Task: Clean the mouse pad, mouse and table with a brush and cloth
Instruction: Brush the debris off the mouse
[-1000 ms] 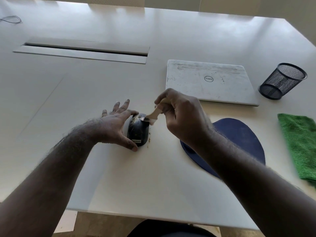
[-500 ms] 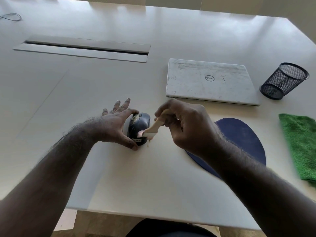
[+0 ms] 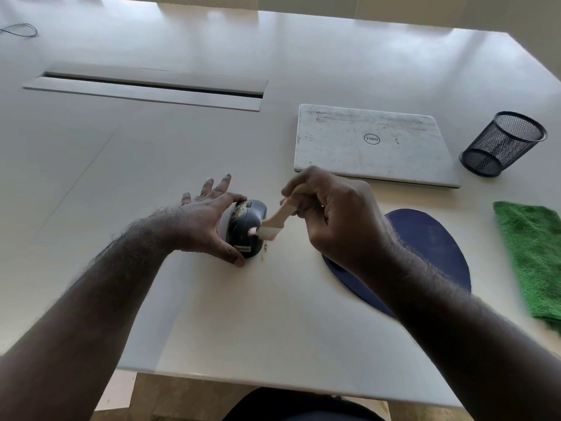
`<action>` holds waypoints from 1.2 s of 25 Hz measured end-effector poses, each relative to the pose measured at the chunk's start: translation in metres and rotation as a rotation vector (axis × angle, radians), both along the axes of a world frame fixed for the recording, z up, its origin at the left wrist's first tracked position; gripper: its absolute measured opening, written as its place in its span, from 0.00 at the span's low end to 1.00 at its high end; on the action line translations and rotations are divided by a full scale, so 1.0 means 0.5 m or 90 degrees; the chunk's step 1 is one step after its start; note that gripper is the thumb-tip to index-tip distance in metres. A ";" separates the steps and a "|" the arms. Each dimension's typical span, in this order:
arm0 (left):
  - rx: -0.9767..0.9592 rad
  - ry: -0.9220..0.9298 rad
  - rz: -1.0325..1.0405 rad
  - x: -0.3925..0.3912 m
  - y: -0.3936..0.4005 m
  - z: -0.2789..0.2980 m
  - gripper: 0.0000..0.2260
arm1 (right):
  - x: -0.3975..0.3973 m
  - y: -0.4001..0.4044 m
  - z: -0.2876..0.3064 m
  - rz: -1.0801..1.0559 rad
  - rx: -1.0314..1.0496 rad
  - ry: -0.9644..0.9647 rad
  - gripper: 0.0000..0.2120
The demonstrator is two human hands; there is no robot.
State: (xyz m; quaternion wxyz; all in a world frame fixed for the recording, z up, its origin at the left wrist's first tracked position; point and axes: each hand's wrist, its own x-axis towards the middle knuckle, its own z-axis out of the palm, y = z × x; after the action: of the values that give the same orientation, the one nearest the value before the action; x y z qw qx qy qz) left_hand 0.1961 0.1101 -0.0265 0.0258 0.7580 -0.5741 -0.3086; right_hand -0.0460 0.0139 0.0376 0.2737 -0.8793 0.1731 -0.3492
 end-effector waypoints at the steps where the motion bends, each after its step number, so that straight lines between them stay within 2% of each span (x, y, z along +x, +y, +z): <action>1: 0.001 0.002 0.000 0.001 0.000 0.000 0.57 | 0.002 -0.004 0.000 -0.017 0.001 -0.013 0.06; 7: -0.001 -0.003 -0.001 0.002 0.000 -0.003 0.59 | -0.001 0.013 -0.004 0.034 0.002 0.024 0.07; 12: -0.005 0.003 -0.005 0.007 -0.001 -0.010 0.60 | 0.002 -0.001 -0.004 -0.025 0.002 -0.029 0.07; 17: -0.012 -0.008 -0.007 0.008 -0.002 -0.014 0.60 | -0.011 0.014 -0.008 0.057 -0.001 0.066 0.07; 21: -0.009 0.004 -0.006 0.009 -0.001 -0.013 0.60 | -0.005 -0.002 -0.005 -0.014 0.007 -0.018 0.06; 25: -0.010 0.002 -0.006 0.008 -0.001 -0.011 0.60 | -0.004 0.011 -0.003 0.020 -0.003 0.025 0.05; 30: -0.006 0.009 -0.007 0.006 0.000 -0.009 0.60 | 0.000 0.003 -0.001 -0.017 -0.007 -0.013 0.05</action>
State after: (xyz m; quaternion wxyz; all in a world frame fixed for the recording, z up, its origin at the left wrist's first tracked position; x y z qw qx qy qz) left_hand 0.1993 0.1100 -0.0310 0.0318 0.7526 -0.5795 -0.3111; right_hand -0.0462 0.0154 0.0368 0.2656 -0.8750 0.1801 -0.3625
